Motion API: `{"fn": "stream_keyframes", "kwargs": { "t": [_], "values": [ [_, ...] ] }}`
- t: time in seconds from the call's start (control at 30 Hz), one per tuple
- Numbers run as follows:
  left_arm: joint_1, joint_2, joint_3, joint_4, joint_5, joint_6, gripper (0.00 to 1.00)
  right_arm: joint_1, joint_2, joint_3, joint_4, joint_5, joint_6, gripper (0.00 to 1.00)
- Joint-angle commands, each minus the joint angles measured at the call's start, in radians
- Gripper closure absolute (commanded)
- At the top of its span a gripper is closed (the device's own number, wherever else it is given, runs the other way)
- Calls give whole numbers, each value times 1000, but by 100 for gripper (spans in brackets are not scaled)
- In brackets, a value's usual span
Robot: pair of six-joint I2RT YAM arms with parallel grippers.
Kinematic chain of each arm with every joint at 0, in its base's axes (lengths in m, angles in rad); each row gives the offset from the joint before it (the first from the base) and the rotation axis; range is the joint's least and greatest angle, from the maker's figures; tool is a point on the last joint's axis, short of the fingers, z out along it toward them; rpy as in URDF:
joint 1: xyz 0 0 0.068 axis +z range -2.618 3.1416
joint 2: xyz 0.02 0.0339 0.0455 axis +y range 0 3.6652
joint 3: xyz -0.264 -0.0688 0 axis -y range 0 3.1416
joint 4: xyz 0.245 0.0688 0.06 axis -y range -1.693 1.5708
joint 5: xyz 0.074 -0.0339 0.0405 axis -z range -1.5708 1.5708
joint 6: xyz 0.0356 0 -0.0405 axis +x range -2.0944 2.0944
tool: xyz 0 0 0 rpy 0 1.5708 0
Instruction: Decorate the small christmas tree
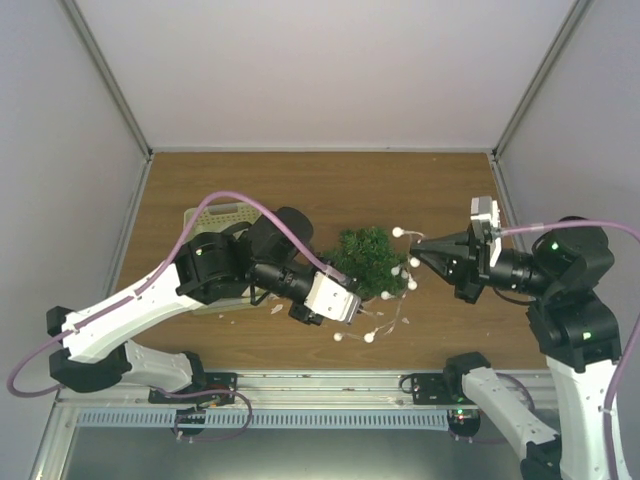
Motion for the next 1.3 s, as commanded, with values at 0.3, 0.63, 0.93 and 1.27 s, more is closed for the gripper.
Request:
{"fn": "stream_keyframes", "kwargs": {
  "t": [0.3,0.63,0.93,1.27],
  "values": [
    [8,-74,-7,-69,-52,112,100,-4,-68,-85,-25,-202,31,97],
    [62,-118,0,-64,-147,146,100,-4,-73,-161,85,-270,101,97],
    [120,-159,-3,-55,-215,170,100,-4,-72,-217,146,-310,137,96],
    [184,-205,-5,-69,-260,201,100,-3,-65,-286,172,-338,135,81]
  ]
}}
